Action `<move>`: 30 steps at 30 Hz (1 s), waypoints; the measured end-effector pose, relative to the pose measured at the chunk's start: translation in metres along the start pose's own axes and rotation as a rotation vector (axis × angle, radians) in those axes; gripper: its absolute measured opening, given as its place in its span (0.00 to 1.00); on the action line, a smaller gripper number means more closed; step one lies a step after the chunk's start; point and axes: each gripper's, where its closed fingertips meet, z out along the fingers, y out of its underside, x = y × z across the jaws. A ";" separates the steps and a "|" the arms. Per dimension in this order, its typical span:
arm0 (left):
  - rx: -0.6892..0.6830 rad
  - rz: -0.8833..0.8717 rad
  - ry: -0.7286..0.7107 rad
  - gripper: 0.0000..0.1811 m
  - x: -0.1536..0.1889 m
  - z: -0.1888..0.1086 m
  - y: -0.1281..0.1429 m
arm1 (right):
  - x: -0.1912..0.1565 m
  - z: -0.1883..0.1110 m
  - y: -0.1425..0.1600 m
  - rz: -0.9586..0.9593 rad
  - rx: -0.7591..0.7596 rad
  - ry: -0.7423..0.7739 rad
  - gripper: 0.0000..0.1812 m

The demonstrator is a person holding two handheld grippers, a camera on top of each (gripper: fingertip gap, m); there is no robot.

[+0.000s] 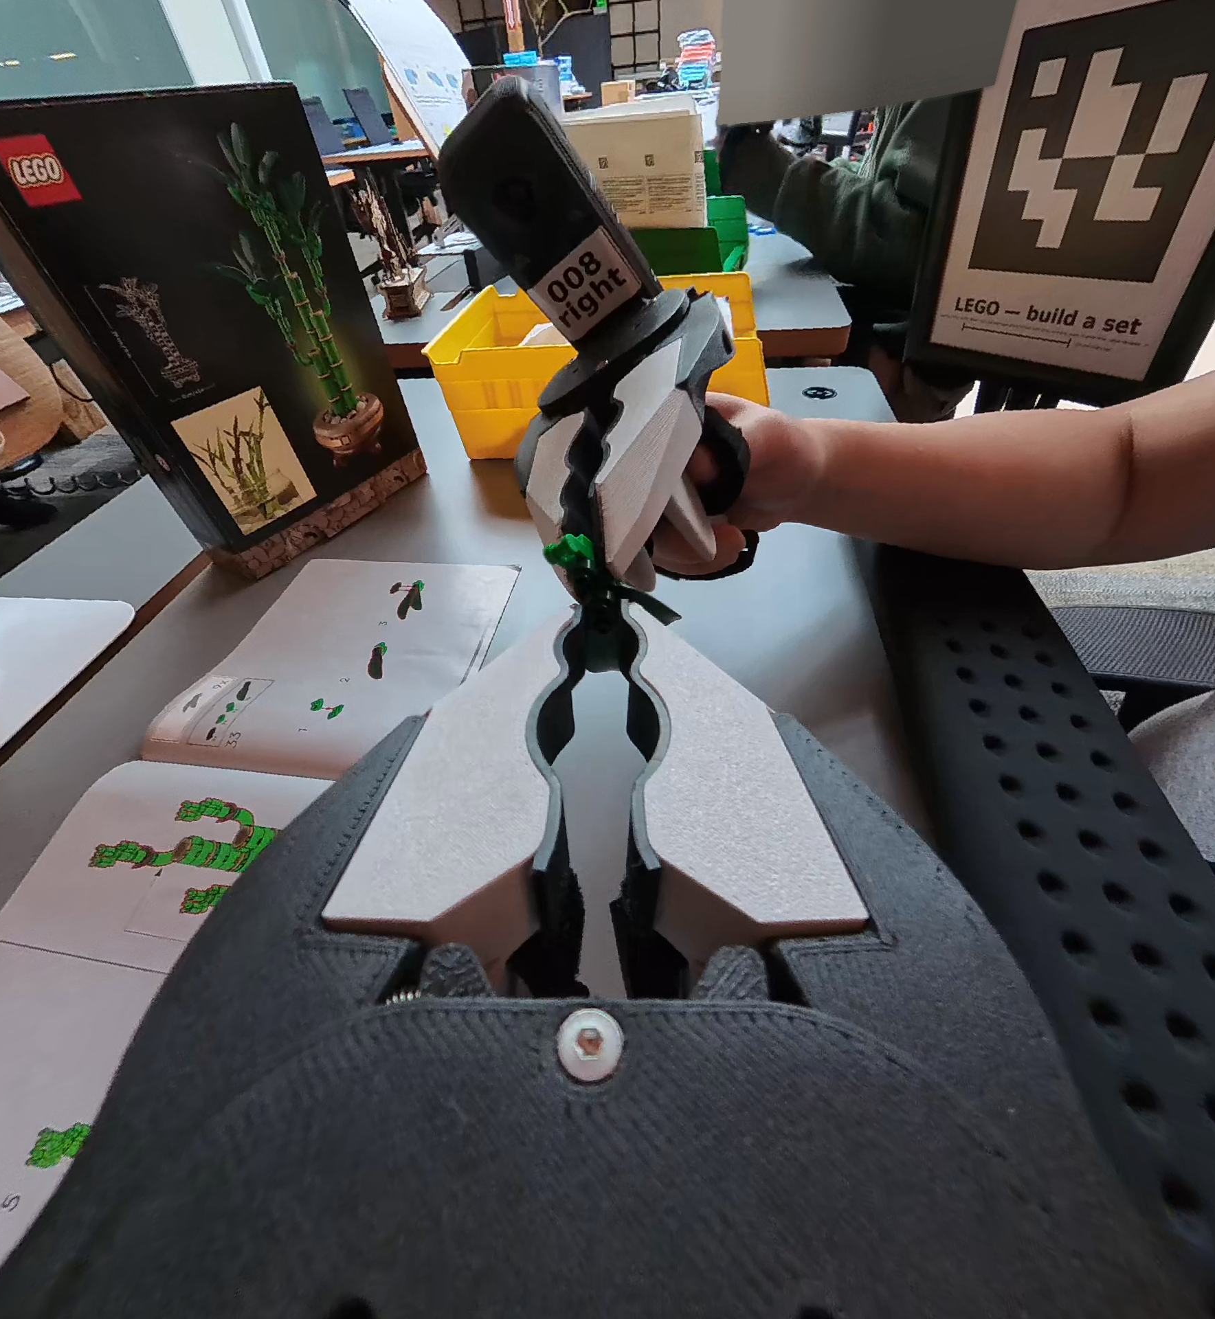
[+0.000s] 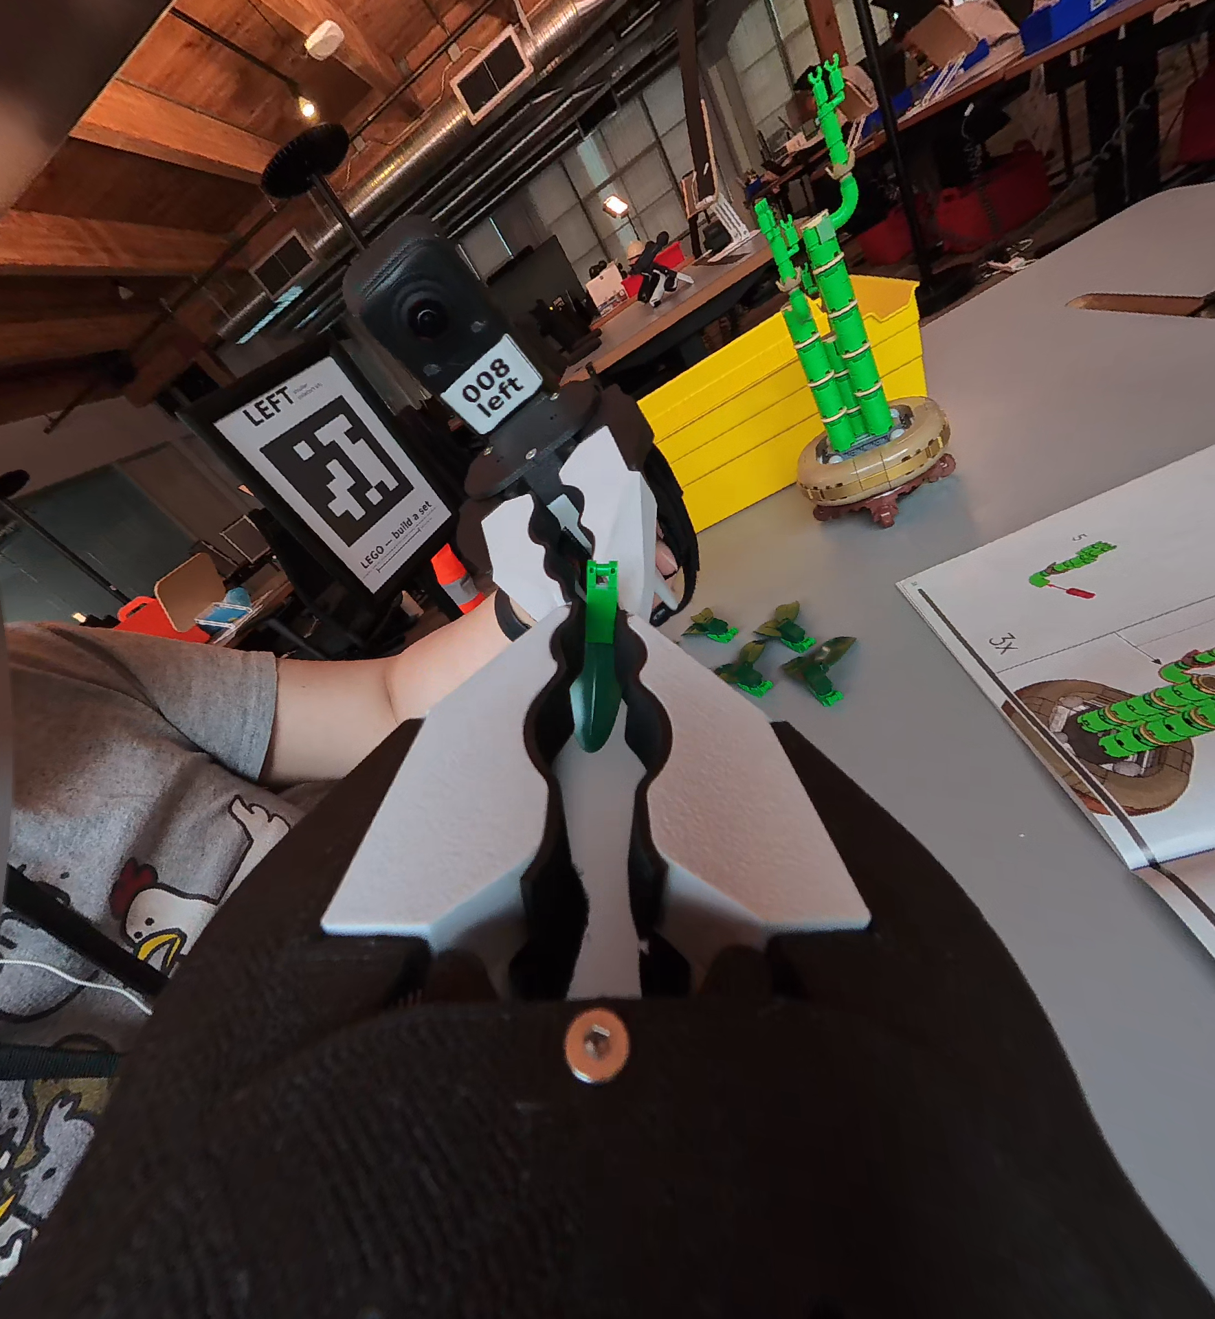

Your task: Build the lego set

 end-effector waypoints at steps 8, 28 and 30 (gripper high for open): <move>-0.054 0.045 -0.038 0.03 -0.003 0.000 0.006 | 0.006 0.002 0.003 0.007 -0.010 0.027 0.03; -0.115 0.043 -0.081 0.03 -0.009 0.002 0.016 | 0.016 0.004 0.007 -0.002 -0.006 0.066 0.03; -0.125 0.053 -0.105 0.03 -0.011 0.003 0.016 | 0.018 0.004 0.007 -0.020 -0.001 0.075 0.03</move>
